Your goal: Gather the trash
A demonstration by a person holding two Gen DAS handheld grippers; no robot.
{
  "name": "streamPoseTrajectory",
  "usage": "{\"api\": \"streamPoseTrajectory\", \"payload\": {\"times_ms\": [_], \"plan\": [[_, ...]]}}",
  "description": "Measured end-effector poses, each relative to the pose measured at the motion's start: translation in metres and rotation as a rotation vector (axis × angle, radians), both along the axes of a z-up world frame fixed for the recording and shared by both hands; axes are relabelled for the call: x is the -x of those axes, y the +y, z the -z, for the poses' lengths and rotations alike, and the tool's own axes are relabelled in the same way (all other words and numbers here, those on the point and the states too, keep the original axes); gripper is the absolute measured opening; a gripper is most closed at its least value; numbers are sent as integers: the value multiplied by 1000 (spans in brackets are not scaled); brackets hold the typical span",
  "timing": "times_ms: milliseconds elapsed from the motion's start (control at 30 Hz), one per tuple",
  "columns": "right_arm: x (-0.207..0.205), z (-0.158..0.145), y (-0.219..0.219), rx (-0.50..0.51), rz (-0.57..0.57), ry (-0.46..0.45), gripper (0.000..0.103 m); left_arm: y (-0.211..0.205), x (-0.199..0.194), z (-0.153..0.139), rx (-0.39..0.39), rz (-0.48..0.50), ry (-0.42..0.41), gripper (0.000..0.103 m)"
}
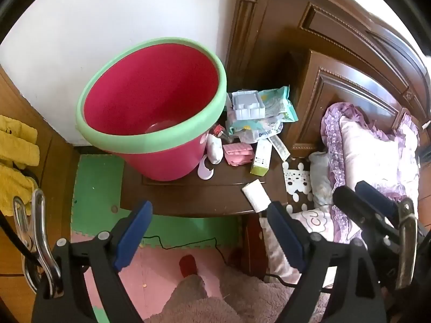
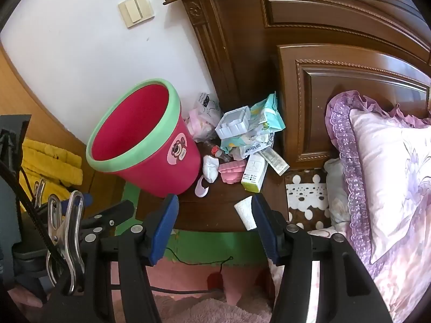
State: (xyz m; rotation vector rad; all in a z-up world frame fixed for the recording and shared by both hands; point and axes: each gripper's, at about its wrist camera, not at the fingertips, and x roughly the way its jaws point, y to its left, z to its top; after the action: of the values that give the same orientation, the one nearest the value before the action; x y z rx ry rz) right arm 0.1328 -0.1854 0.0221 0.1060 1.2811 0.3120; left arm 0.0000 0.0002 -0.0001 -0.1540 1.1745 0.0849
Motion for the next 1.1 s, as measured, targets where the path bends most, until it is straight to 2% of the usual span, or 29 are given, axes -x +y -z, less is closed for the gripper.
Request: {"api": "streamPoseTrajectory", "payload": {"times_ms": [1100], "plan": [[1, -1, 2, 5, 0, -3, 58, 2, -1, 0, -4, 0, 2, 90]]}}
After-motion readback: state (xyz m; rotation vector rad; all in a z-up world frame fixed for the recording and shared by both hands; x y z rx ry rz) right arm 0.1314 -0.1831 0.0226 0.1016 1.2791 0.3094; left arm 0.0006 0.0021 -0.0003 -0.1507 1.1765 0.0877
